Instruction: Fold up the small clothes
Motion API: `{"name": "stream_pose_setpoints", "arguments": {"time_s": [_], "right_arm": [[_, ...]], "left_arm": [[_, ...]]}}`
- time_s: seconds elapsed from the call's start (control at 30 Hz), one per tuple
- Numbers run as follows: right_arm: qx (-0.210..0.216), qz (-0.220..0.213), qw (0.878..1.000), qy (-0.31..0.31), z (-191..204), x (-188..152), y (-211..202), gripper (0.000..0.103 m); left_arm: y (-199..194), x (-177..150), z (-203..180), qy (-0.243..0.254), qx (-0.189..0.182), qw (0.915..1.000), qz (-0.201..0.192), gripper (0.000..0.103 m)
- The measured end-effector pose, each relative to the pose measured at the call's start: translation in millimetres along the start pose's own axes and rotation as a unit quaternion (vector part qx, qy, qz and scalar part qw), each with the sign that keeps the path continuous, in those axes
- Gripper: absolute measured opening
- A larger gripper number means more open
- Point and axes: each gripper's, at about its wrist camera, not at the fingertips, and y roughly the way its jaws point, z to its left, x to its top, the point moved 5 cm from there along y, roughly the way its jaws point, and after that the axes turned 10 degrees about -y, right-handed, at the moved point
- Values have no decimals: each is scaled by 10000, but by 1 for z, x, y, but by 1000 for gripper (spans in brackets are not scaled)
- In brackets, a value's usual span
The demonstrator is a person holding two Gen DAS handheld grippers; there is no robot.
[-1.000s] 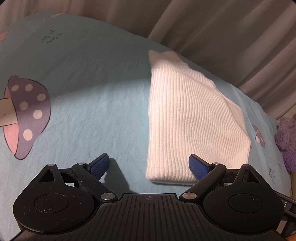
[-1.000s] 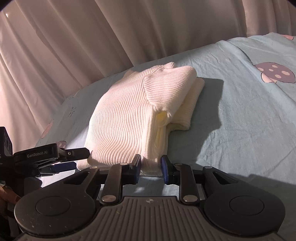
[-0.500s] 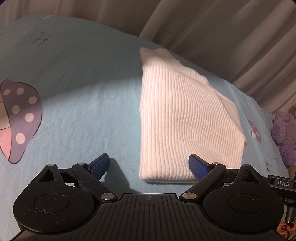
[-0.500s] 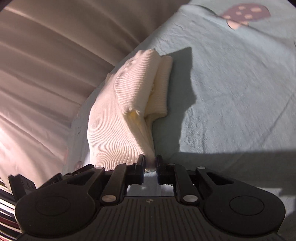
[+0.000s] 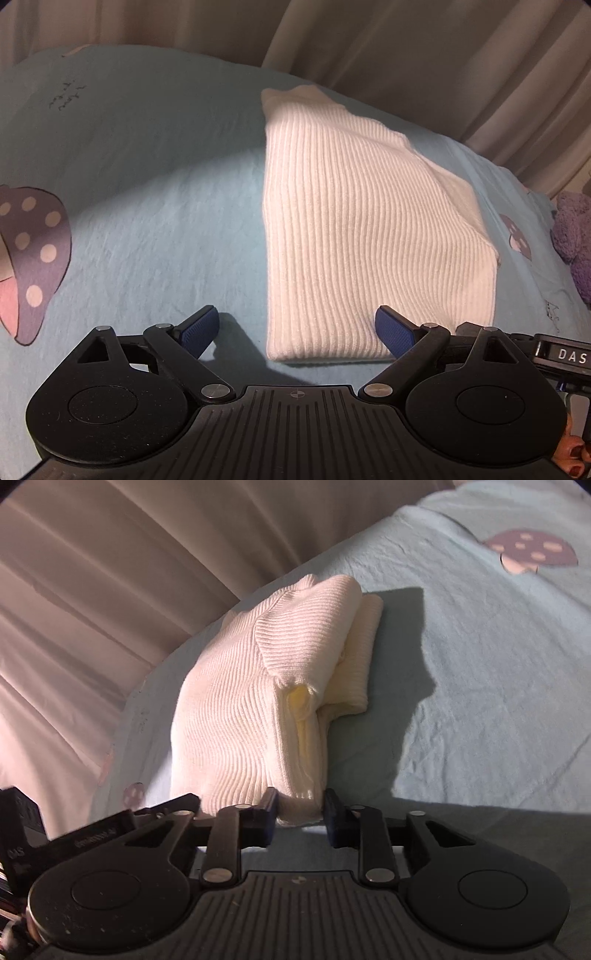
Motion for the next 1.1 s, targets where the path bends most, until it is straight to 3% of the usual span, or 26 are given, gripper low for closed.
{"name": "stream_pose_setpoints", "arguments": {"time_s": [0.1, 0.13, 0.23, 0.37, 0.47, 0.53, 0.6, 0.67, 0.73, 0.87, 0.93, 1.0, 1.1], "right_arm": [[-269, 46, 9996, -90, -4, 4, -7, 24], [-394, 40, 9991, -129, -5, 6, -12, 33], [-626, -359, 9955, -614, 6, 14, -33, 38], [-868, -940, 9782, -1639, 41, 31, -34, 46], [-1146, -1162, 9620, -2191, 63, 41, -15, 45], [-1136, -909, 9622, -2301, 64, 40, 6, 42], [-1180, -488, 9648, -2300, 57, 32, 24, 36], [-1225, -463, 9573, -2577, 59, 25, 21, 35], [-1273, -362, 9545, -2671, 65, 20, 10, 26], [-917, -296, 9534, -2860, 77, 3, -9, 25], [-977, 17, 9553, -2790, 71, -10, -2, 24], [-1026, -23, 9572, -2706, 67, -15, -2, 24], [-1066, 288, 9590, -2610, 70, -13, -7, 24]], "left_arm": [[-3, -2, 0, 39, -142, 9998, 102, 93], [-5, -1, 2, 30, -53, 10000, 74, 93], [-17, 4, 9, -55, 188, 9997, -120, 93], [-20, 17, 5, 32, 362, 9986, -372, 93], [-20, 31, -12, 118, 216, 9978, -616, 94], [-14, 35, -22, 272, 98, 9969, -738, 96], [6, 31, -23, 468, 362, 9973, -436, 94], [21, 22, -14, 434, 526, 9976, -137, 94], [13, 14, -6, 422, 406, 9980, -249, 94], [-3, 0, 3, 450, 375, 9982, -152, 94], [-4, -5, 7, 468, 364, 9980, -212, 95], [-3, -7, 4, 566, 465, 9970, -252, 95], [-7, -10, 2, 477, 599, 9970, -97, 95]]}}
